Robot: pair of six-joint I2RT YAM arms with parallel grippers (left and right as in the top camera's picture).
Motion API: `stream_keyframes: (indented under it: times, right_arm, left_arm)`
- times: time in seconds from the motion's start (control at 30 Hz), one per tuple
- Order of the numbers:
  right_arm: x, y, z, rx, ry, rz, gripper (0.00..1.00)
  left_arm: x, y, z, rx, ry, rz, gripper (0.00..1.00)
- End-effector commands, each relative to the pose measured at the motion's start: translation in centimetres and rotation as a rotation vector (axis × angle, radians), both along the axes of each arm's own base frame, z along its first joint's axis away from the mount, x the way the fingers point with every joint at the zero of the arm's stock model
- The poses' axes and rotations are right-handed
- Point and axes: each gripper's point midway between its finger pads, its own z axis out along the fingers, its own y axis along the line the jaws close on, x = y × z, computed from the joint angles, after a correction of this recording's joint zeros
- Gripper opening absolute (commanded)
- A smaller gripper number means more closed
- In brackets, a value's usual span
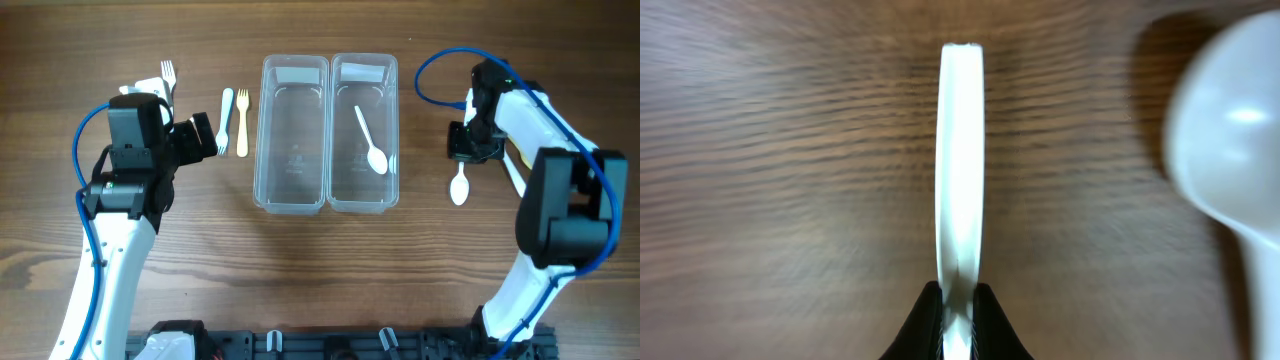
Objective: Pack container
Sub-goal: 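Grasp another white spoon with the right gripper, then place the white spoon into the right container and open, then grasp a white spoon from the right side with the right gripper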
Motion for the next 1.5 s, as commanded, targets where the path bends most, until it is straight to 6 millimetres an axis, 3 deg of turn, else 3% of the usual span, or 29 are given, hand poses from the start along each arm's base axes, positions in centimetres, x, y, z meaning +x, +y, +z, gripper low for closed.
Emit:
stream_keyframes:
  times: [0.0,0.13,0.2,0.27,0.37,0.53,0.6,0.7,0.77,0.83,0.97,1.03,1.2,1.3,1.47]
  right_arm:
    - [3.4,2.5,10.2,0.047,-0.290,0.048,0.04]
    - [4.6,7.4,18.7,0.156,-0.531,0.156,0.04]
    - [4.6,9.4,20.8,0.198,-0.598,0.196,0.05]
    - [4.4,11.4,21.5,0.231,-0.618,0.202,0.04]
    - [4.1,14.0,20.1,0.258,-0.586,0.227,0.04]
    - [3.4,18.6,14.0,0.285,-0.424,0.277,0.04]
    - [3.0,19.9,11.1,0.277,-0.353,0.303,0.04]
    - [2.6,21.0,8.5,0.264,-0.293,0.340,0.04]
    - [2.6,21.3,8.2,0.255,-0.299,0.391,0.04]
    - [3.0,21.3,9.2,0.244,-0.328,0.420,0.18]
    - [4.1,19.3,12.7,0.182,-0.403,0.402,0.49]
    - [4.9,16.7,14.9,0.117,-0.463,0.351,0.65]
    - [6.3,9.0,18.6,-0.023,-0.557,0.314,0.73]
    - [6.5,3.9,18.6,-0.078,-0.544,0.273,0.77]
    - [5.8,-2.4,15.5,-0.079,-0.453,0.132,0.83]
  left_arm:
    - [0.3,0.4,0.7,0.021,-0.014,0.005,1.00]
    - [0.3,0.4,0.7,0.021,-0.014,0.005,1.00]
    - [0.3,0.4,0.7,0.021,-0.014,0.005,1.00]
    - [0.3,0.4,0.7,0.021,-0.014,0.005,1.00]
    - [0.3,0.4,0.7,0.021,-0.014,0.005,1.00]
    - [0.3,0.4,0.7,0.021,-0.014,0.005,1.00]
    - [0.3,0.4,0.7,0.021,-0.014,0.005,1.00]
    - [0.3,0.4,0.7,0.021,-0.014,0.005,1.00]
    - [0.3,0.4,0.7,0.021,-0.014,0.005,1.00]
    - [0.3,0.4,0.7,0.021,-0.014,0.005,1.00]
    - [0.3,0.4,0.7,0.021,-0.014,0.005,1.00]
    - [0.3,0.4,0.7,0.021,-0.014,0.005,1.00]
    - [0.3,0.4,0.7,0.021,-0.014,0.005,1.00]
    - [0.3,0.4,0.7,0.021,-0.014,0.005,1.00]
    - [0.3,0.4,0.7,0.021,-0.014,0.005,1.00]
